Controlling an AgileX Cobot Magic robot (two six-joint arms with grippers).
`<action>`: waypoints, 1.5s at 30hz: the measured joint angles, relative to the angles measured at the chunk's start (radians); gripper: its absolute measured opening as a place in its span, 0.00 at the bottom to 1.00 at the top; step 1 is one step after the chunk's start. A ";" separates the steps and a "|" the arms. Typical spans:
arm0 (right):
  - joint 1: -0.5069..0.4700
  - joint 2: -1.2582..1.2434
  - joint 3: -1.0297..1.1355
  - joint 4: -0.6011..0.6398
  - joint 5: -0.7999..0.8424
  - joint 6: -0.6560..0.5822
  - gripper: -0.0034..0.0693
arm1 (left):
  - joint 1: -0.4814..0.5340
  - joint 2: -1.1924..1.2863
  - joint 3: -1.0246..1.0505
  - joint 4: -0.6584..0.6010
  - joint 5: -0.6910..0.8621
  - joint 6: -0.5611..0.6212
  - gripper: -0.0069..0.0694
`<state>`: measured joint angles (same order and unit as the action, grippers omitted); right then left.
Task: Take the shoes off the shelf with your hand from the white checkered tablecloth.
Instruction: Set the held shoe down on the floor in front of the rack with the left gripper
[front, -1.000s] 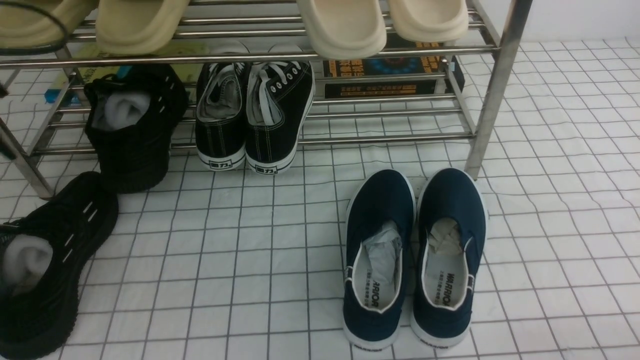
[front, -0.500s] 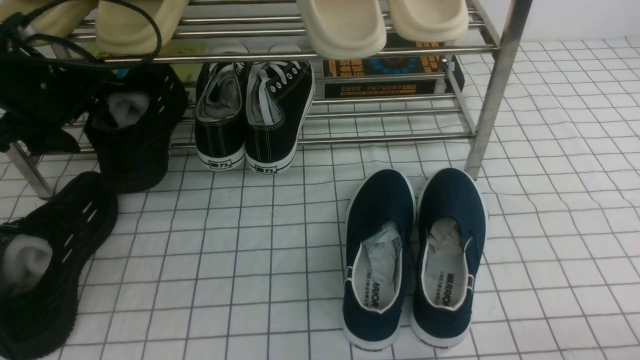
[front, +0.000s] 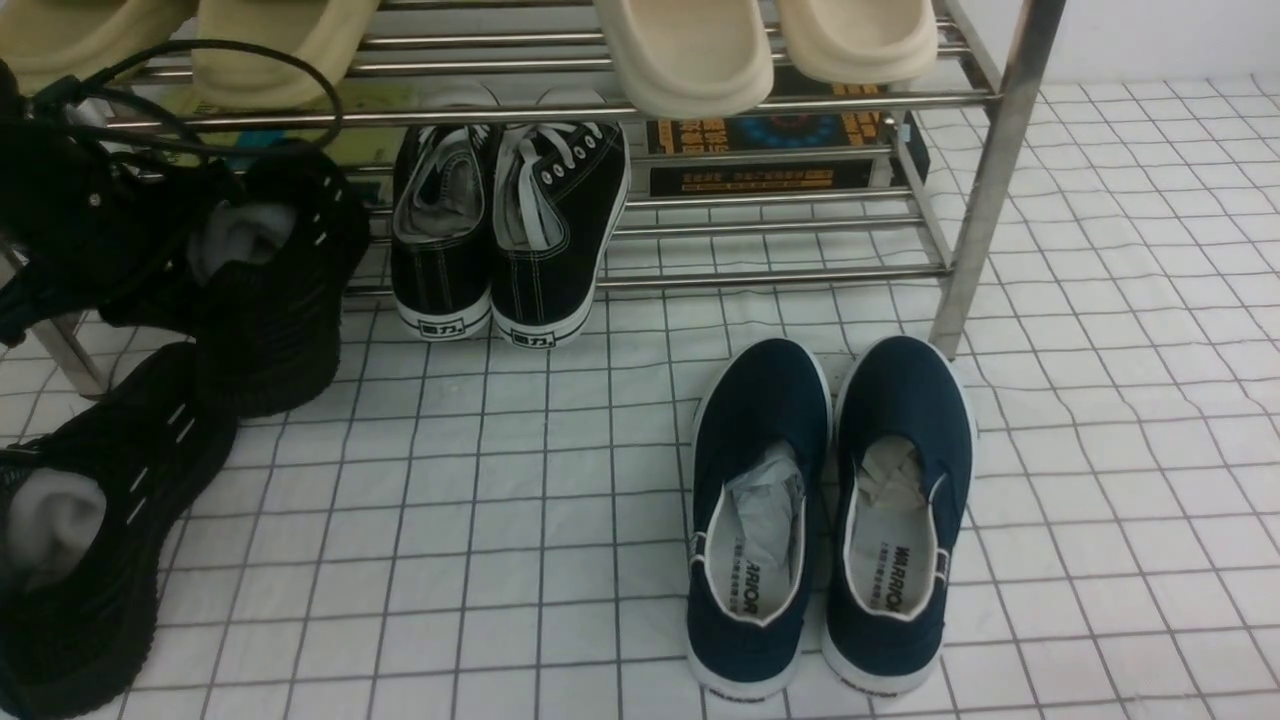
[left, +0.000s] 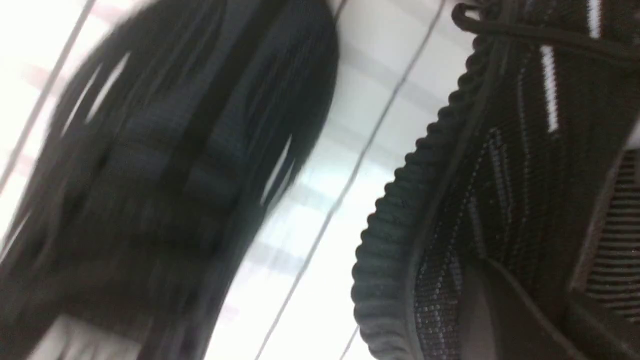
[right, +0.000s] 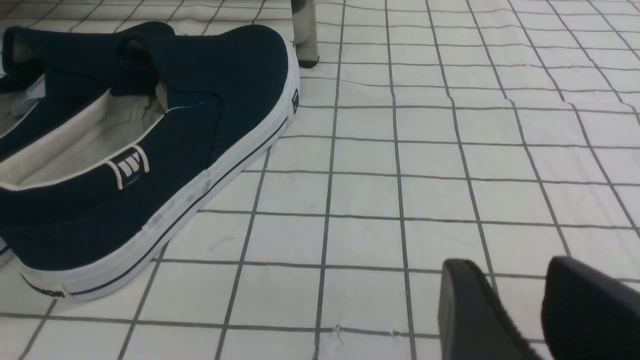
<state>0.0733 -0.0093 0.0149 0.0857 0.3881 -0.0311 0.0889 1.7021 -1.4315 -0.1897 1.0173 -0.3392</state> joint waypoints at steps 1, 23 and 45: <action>0.000 0.000 0.000 0.000 0.000 0.000 0.38 | -0.004 -0.004 0.000 0.002 0.009 0.000 0.11; 0.000 0.000 0.000 0.000 0.000 0.000 0.38 | -0.223 -0.099 0.310 0.211 0.093 -0.091 0.11; 0.000 0.000 0.000 0.000 0.000 0.000 0.38 | -0.224 -0.099 0.312 0.265 0.109 -0.079 0.26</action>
<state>0.0733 -0.0093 0.0149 0.0857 0.3881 -0.0311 -0.1351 1.6032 -1.1197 0.0752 1.1264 -0.4183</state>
